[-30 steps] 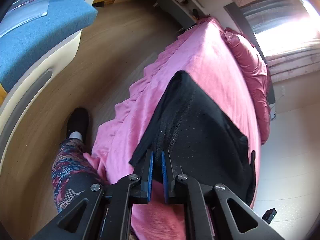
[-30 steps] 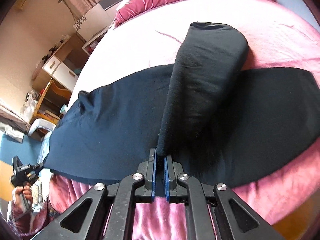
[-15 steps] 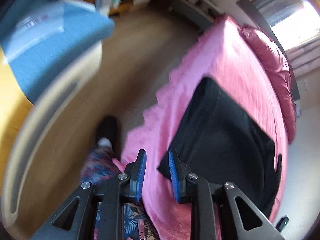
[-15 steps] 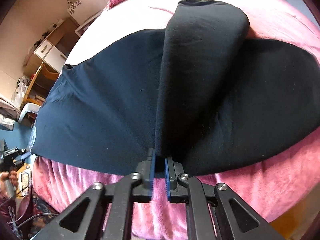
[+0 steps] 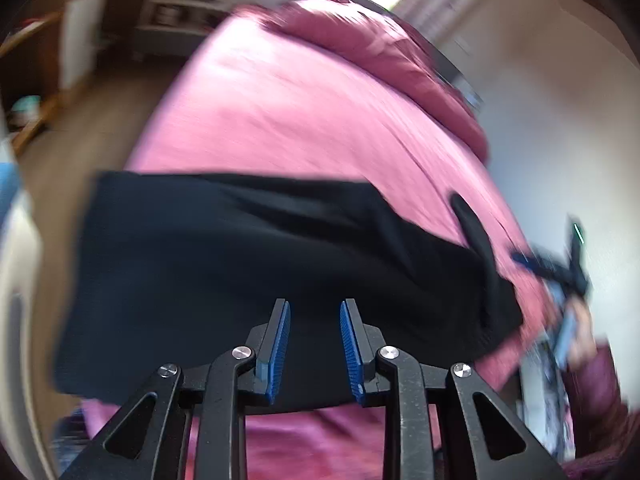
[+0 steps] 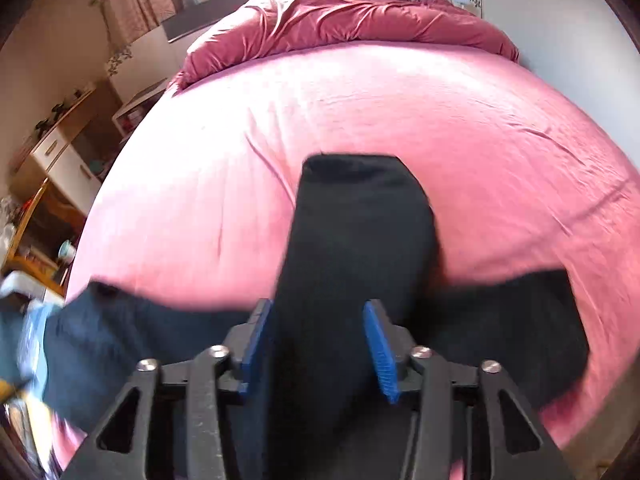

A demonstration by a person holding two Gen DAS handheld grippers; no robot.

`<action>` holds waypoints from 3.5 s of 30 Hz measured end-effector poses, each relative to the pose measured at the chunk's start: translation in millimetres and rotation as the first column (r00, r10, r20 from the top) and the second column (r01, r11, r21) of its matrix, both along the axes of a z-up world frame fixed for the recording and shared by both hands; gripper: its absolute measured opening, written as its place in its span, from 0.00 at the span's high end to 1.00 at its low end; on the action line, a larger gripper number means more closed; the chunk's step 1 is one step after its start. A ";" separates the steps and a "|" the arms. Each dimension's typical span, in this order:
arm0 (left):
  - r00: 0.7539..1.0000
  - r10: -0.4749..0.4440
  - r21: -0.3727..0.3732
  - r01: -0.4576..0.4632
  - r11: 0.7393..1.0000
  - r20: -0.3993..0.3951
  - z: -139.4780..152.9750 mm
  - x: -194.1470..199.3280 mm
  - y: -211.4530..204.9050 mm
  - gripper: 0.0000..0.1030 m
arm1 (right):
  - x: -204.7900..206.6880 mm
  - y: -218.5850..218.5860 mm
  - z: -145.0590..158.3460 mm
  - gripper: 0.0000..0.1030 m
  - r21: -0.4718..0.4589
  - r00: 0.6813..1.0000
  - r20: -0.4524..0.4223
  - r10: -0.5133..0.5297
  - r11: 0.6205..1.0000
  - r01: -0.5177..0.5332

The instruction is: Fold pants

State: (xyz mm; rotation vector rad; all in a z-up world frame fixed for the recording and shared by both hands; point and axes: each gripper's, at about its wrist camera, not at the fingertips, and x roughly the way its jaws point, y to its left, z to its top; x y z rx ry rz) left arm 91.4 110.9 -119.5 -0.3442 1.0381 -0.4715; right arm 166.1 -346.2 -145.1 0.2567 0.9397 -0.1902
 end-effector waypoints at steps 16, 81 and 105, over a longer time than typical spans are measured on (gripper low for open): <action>0.971 -0.211 0.049 0.217 0.975 -0.115 -49.2 0.7 -92.2 0.74 | 88.5 -20.2 -51.3 0.94 -0.149 0.979 -0.203 -0.006 0.989 -0.024; 0.941 -0.321 0.155 0.334 0.930 -0.105 -51.9 -13.7 -142.1 0.72 | -228.0 -296.7 -117.1 0.61 0.509 0.791 -0.021 -0.612 0.674 0.535; 0.989 -0.077 0.127 0.093 0.988 -0.129 -47.4 -2.3 -18.1 0.71 | -244.5 -184.9 -87.7 0.70 0.566 0.951 -0.054 -0.304 0.775 0.280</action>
